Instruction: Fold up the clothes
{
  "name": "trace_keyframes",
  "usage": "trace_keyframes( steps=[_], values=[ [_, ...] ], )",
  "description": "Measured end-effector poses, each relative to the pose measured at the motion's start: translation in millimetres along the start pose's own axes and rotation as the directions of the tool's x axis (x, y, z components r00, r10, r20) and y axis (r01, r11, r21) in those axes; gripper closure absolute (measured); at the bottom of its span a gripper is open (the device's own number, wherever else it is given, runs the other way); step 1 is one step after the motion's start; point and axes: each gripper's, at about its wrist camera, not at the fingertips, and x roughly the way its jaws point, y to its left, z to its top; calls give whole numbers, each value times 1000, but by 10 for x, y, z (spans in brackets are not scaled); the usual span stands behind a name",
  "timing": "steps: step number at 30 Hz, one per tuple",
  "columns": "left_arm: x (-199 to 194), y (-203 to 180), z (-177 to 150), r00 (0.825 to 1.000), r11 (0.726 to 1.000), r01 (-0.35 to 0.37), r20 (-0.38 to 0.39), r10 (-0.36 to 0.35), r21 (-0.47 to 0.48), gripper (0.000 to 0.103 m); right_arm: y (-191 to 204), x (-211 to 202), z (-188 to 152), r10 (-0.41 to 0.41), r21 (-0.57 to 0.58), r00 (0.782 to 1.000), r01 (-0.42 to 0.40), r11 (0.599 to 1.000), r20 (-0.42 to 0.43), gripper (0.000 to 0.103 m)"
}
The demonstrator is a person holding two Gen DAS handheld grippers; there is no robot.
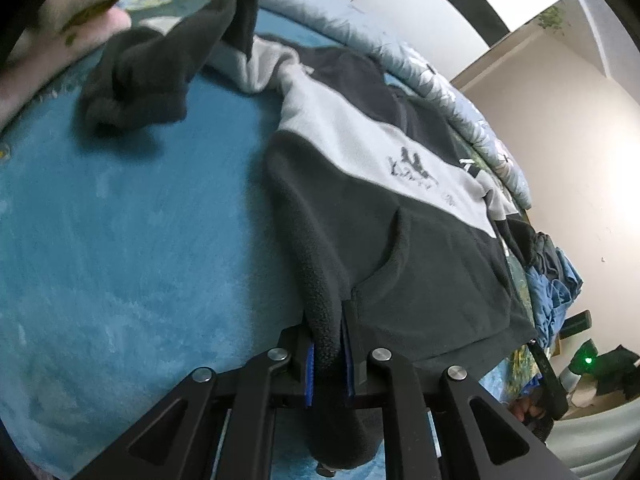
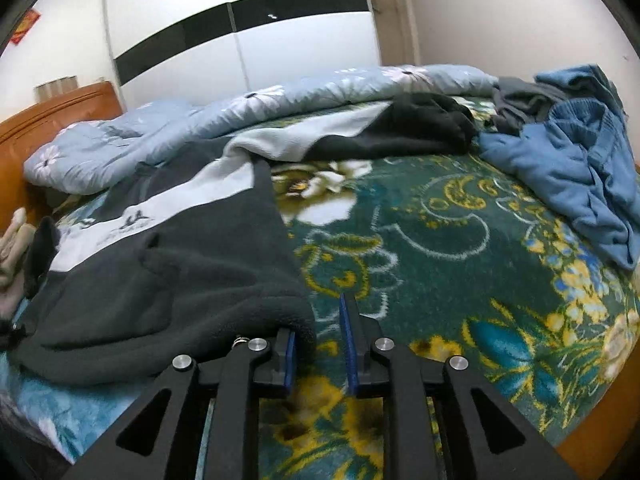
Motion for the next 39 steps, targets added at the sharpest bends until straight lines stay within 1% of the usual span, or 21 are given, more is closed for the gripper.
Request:
trace_keyframes(
  steps=[1, 3, 5, 7, 8, 9, 10, 12, 15, 17, 19, 21, 22, 24, 26, 29, 32, 33, 34, 36, 39],
  values=[
    [-37, -12, 10, 1000, 1000, -13, 16, 13, 7, 84, 2, -33, -1, 9, -6, 1000, -9, 1000, 7, 76],
    [-108, -7, 37, 998, 999, -39, 51, 39, 5, 65, -45, -102, -1, 25, 10, 1000, -25, 1000, 16, 69],
    [-196, 13, 79, 993, 997, -70, 98, 72, -21, 50, -104, -165, 2, 42, 34, 999, -43, 999, 23, 60],
    [-305, 9, 132, 977, 992, -117, 174, 124, -51, 48, -167, -232, -7, 58, 60, 998, -60, 996, 33, 56],
    [-356, 5, 158, 966, 988, -137, 210, 148, -67, 44, -198, -269, -13, 71, 77, 997, -74, 994, 43, 54],
    [-384, -14, 180, 959, 987, -140, 236, 155, -80, 39, -221, -303, -15, 82, 93, 995, -87, 992, 54, 54],
    [-393, -37, 195, 956, 987, -133, 251, 150, -86, 37, -230, -324, -11, 84, 100, 995, -90, 991, 60, 54],
    [-348, -125, 247, 957, 992, -105, 262, 122, -75, 29, -252, -377, 12, 67, 109, 995, -74, 991, 71, 54],
    [-217, -277, 346, 961, 994, -97, 256, 106, -48, 27, -368, -472, 51, 37, 161, 994, -53, 986, 102, 54],
    [-107, -407, 464, 955, 993, -111, 273, 116, -36, 27, -477, -489, 98, 17, 217, 994, -40, 975, 111, 53],
    [-27, -563, 602, 943, 992, -126, 309, 121, -3, 27, -551, -459, 193, 12, 254, 995, -38, 966, 101, 53],
    [60, -697, 759, 925, 985, -171, 350, 148, 34, 27, -566, -432, 305, 13, 257, 996, -36, 966, 91, 53],
    [111, -743, 834, 922, 982, -181, 356, 154, 45, 27, -566, -419, 364, 13, 253, 996, -35, 967, 87, 53],
    [217, -816, 986, 928, 984, -172, 343, 147, 44, 27, -580, -366, 571, 16, 244, 997, -34, 969, 75, 53],
    [304, -895, 1173, 933, 990, -141, 337, 124, 26, 27, -609, -269, 814, 15, 234, 998, -31, 972, 68, 53],
    [419, -1018, 1402, 935, 992, -122, 338, 105, 29, 27, -732, 11, 1179, 4, 230, 999, -11, 973, 35, 53],
    [429, -1016, 1362, 934, 993, -110, 346, 86, 52, 27, -996, 407, 1456, -54, 252, 997, 64, 966, -48, 53],
    [414, -986, 1350, 936, 993, -109, 340, 91, 34, 27, -1094, 559, 1525, -71, 260, 994, 89, 962, -80, 53],
    [396, -939, 1346, 939, 996, -87, 334, 78, 12, 27, -1170, 669, 1566, -73, 274, 992, 98, 957, -100, 53],
    [341, -868, 1352, 943, 999, -35, 330, 38, -14, 27, -1354, 915, 1597, -58, 344, 987, 106, 933, -147, 53],
    [221, -806, 1358, 930, 999, -46, 363, 51, -22, 26, -1543, 1238, 1555, 4, 465, 983, 84, 881, -184, 47]
  ],
)
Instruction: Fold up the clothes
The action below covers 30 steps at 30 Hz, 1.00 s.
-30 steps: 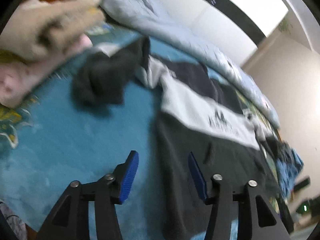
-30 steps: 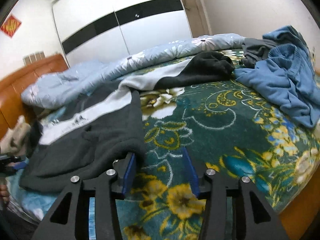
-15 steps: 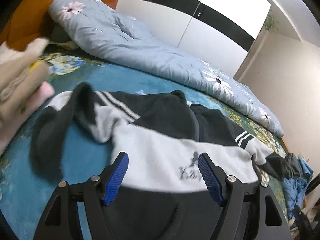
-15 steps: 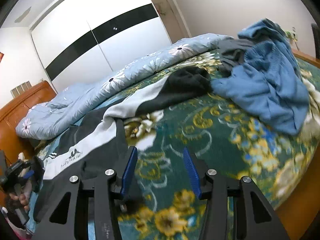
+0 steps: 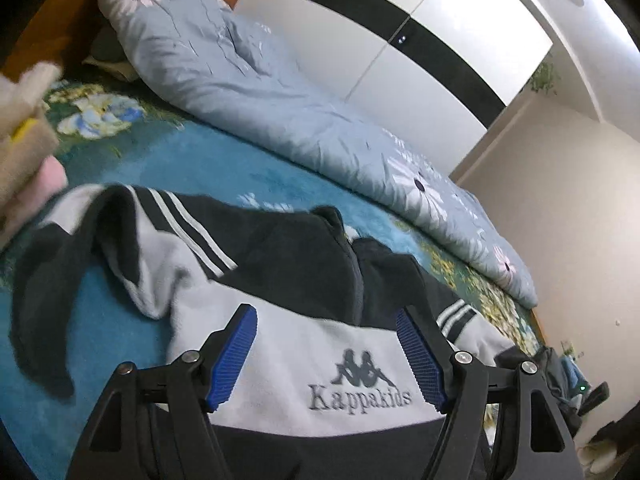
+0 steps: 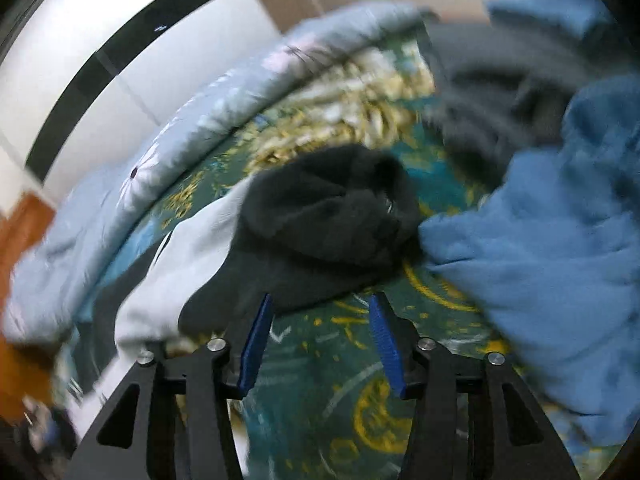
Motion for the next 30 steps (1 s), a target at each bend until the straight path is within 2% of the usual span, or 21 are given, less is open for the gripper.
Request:
trace_keyframes(
  steps=[1, 2, 9, 10, 11, 14, 16, 19, 22, 25, 30],
  values=[
    [-13, 26, 13, 1000, 1000, -5, 5, 5, -5, 25, -32, 88, 22, 11, 36, 1000, -11, 999, -6, 41],
    [-18, 65, 24, 1000, 1000, -8, 5, 8, -18, 25, -48, 147, 41, 13, 63, 1000, -13, 998, 6, 40],
    [75, 294, 8, 998, 993, -4, -57, -3, -122, 24, 55, 299, 294, -29, 149, 995, 14, 989, 98, 38],
    [83, 304, 2, 998, 992, -7, -61, -1, -127, 24, 67, 305, 335, -35, 165, 994, 17, 986, 105, 43],
    [86, 307, -4, 998, 992, -10, -62, 2, -128, 24, 69, 304, 378, -44, 182, 993, 23, 983, 108, 60],
    [93, 301, -12, 998, 993, -19, -67, 11, -121, 24, 83, 301, 549, -64, 214, 993, 41, 976, 101, 93],
    [95, 296, -15, 997, 993, -22, -70, 14, -115, 24, 139, 253, 679, -67, 170, 991, 46, 984, 118, 95],
    [95, 291, -21, 997, 994, -28, -71, 20, -110, 24, 314, 87, 885, -120, 25, 972, 118, 993, 204, 96],
    [112, 293, -26, 997, 994, -36, -78, 28, -105, 24, 374, 50, 1025, -173, -63, 954, 194, 979, 244, 96],
    [131, 322, -26, 995, 993, -45, -89, 35, -109, 24, 319, 207, 1031, -253, -83, 943, 276, 958, 217, 96],
    [107, 406, 1, 995, 990, -59, -86, 48, -128, 24, 181, 417, 910, -305, -84, 937, 323, 943, 172, 96]
  ],
)
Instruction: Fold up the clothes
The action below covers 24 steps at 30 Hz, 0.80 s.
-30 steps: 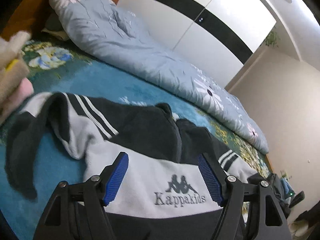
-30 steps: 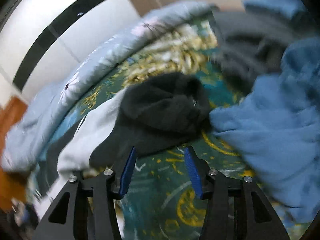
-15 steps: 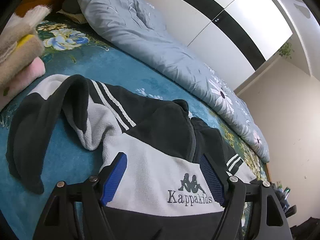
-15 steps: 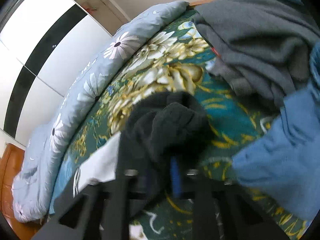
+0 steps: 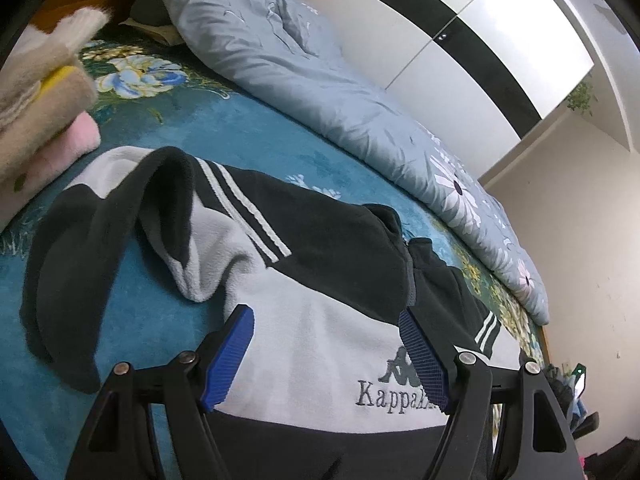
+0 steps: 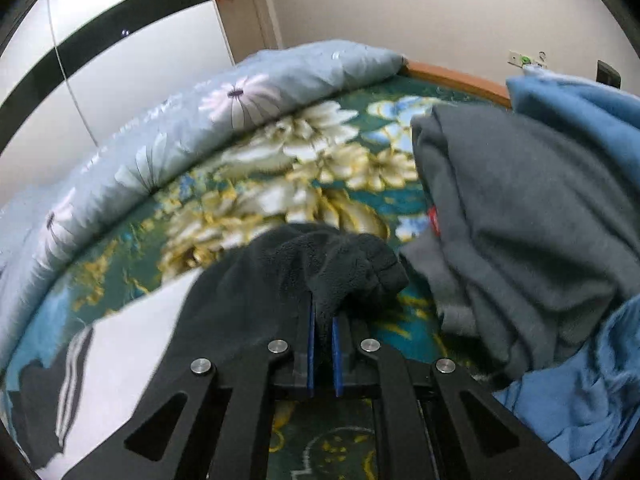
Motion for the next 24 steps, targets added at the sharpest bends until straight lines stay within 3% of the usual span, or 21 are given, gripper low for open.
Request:
trace_keyframes(
  steps=[6, 7, 9, 10, 12, 14, 16, 17, 18, 20, 24],
  values=[
    [-11, 42, 22, 1000, 999, 25, -15, -25, -22, 24, 178, -274, -1, 17, -114, 998, -9, 993, 65, 91],
    [-27, 52, 27, 999, 999, 30, -14, -30, -29, 24, 211, -341, -7, 14, -132, 997, -3, 991, 78, 82],
    [-84, 83, 47, 999, 998, 35, -4, -35, -45, 24, 272, -486, -47, 13, -142, 994, 2, 990, 109, 52],
    [-116, 107, 62, 1000, 998, 30, 7, -30, -52, 24, 309, -590, -82, 21, -138, 990, -2, 990, 137, 32],
    [-182, 156, 92, 999, 998, 23, 28, -21, -67, 23, 403, -864, -218, 63, -128, 978, -38, 991, 199, 26],
    [-243, 224, 122, 998, 996, 38, 54, -33, -86, 17, 540, -1061, -378, 142, -139, 969, -115, 984, 202, 18],
    [-317, 308, 153, 995, 992, 59, 84, -50, -110, 13, 766, -1239, -630, 268, -160, 947, -241, 957, 176, 6],
    [-363, 355, 171, 993, 990, 69, 102, -56, -123, 5, 882, -1320, -773, 319, -173, 934, -292, 941, 160, 0],
    [-421, 407, 192, 990, 988, 77, 125, -60, -136, 0, 1030, -1406, -944, 376, -193, 916, -348, 917, 140, 0],
    [-521, 502, 239, 985, 983, 91, 159, -66, -159, 0, 1323, -1528, -1238, 471, -232, 876, -439, 868, 104, 0],
    [-661, 728, 305, 973, 964, 148, 206, -102, -220, 0, 1826, -1655, -1683, 586, -302, 809, -548, 780, 43, 0]
  ],
)
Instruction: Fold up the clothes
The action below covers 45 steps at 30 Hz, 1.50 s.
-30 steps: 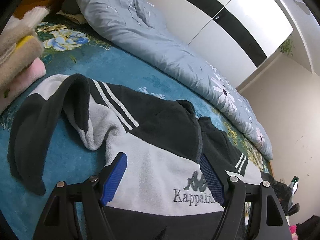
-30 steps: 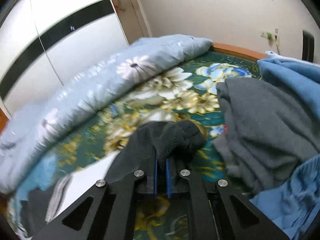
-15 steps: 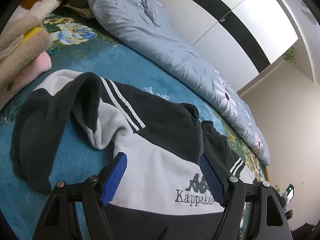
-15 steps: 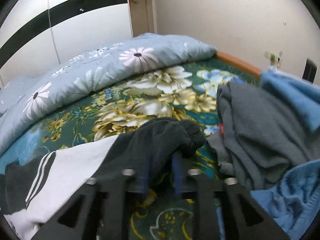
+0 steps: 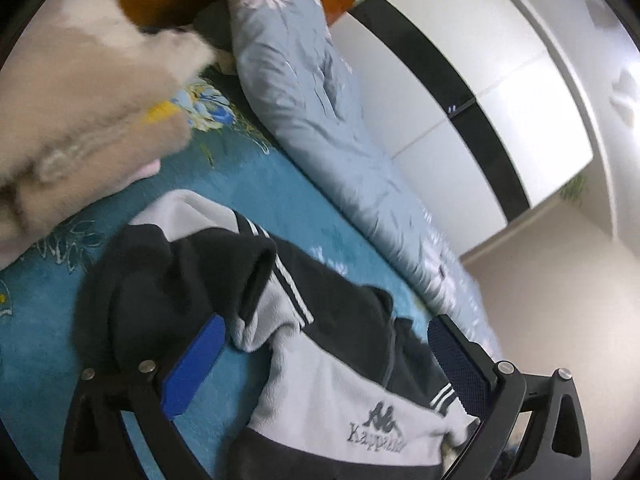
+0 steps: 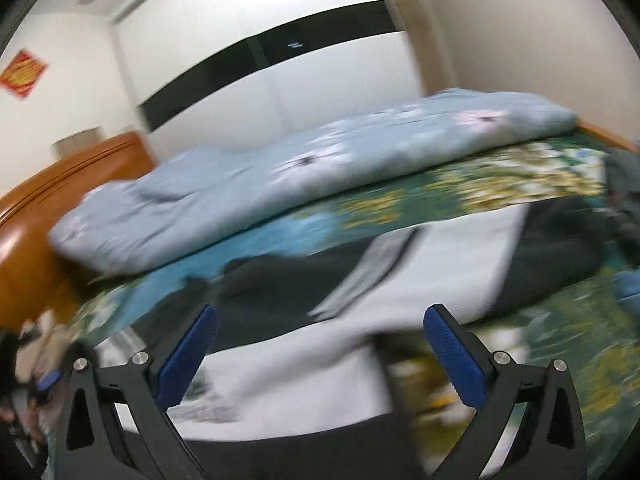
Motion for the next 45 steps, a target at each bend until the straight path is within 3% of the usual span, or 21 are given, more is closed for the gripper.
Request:
trace_keyframes(
  steps=[4, 7, 12, 15, 17, 19, 25, 28, 31, 33, 37, 40, 45],
  values=[
    [-25, 213, 61, 1000, 998, -20, 3, 20, -59, 0, 332, 198, -246, 96, -59, 995, -98, 993, -38, 0],
    [-6, 269, 83, 991, 991, -130, -18, 129, -27, 0, 393, 311, -397, 89, -86, 995, -94, 992, -53, 0],
    [33, 440, 135, 950, 950, -311, -21, 311, -30, 0, 390, 259, -467, 121, -76, 989, -128, 989, -85, 0],
    [88, 579, 135, 916, 915, -401, -37, 400, -33, 1, 358, 224, -484, 141, -57, 986, -147, 987, -92, 0],
    [116, 629, 124, 881, 881, -472, -38, 471, -23, 1, 330, 222, -497, 155, -47, 983, -160, 986, -99, 0],
    [132, 699, 80, 863, 862, -505, -55, 503, -34, 1, 297, 229, -505, 163, -34, 981, -167, 985, -105, 0],
    [-9, 810, -78, 897, 881, -442, -95, 432, -168, 1, 228, 232, -518, 180, -5, 976, -182, 983, -125, 0],
    [-50, 818, -227, 940, 906, -341, -110, 323, -249, 1, 206, 227, -517, 181, -6, 975, -183, 983, -129, 0],
    [19, 869, -418, 974, 904, -218, -142, 177, -368, 1, 206, 225, -517, 180, -3, 975, -182, 983, -133, 0],
    [106, 849, -522, 983, 898, -149, -158, 90, -415, 1, 232, 227, -529, 183, -12, 973, -187, 982, -139, 0],
    [297, 739, -649, 982, 903, -83, -191, 1, -421, 1, 273, 257, -567, 190, -26, 968, -197, 980, -162, 0],
    [347, 698, -649, 986, 915, -96, -161, 35, -392, 1, 273, 269, -580, 192, -25, 967, -199, 980, -168, 0],
    [269, 562, -554, 990, 939, -137, -14, 140, -316, 1, 263, 272, -595, 190, -17, 966, -196, 980, -174, 0]
  ],
)
